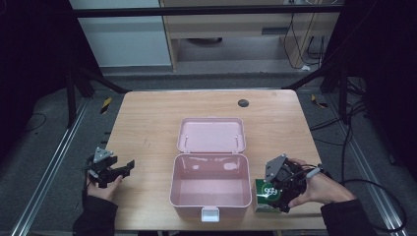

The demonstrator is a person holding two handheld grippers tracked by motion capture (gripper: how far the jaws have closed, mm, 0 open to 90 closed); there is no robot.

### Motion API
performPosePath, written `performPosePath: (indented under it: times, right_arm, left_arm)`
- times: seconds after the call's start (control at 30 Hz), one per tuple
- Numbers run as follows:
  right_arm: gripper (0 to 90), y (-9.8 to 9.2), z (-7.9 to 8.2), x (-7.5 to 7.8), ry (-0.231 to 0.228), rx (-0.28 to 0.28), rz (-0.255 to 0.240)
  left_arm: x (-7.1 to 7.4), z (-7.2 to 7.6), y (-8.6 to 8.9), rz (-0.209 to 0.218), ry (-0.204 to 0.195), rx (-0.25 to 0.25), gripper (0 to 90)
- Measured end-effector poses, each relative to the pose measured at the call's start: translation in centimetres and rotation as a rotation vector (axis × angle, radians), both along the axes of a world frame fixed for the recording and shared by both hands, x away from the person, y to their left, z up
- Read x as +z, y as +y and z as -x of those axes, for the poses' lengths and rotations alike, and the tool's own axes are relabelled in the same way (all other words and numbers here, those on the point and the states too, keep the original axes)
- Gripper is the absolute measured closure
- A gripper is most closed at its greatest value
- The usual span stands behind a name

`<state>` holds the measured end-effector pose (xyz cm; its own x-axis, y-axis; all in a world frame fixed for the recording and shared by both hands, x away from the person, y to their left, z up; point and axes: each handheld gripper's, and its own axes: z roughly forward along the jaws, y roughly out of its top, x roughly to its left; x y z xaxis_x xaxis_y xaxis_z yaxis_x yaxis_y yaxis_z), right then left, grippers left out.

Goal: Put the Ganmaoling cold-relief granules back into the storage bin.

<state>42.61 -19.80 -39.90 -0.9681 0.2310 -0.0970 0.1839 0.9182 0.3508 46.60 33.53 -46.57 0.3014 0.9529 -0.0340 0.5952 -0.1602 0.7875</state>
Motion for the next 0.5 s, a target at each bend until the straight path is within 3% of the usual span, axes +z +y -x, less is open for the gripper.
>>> performPosePath:
  times: [0.5]
  right_arm:
    - [2.7,0.9,-0.4,-1.9,0.037,0.036,0.058]
  left_arm:
    - [0.0,0.0,-0.1,-0.006,0.000,-0.002,26.8]
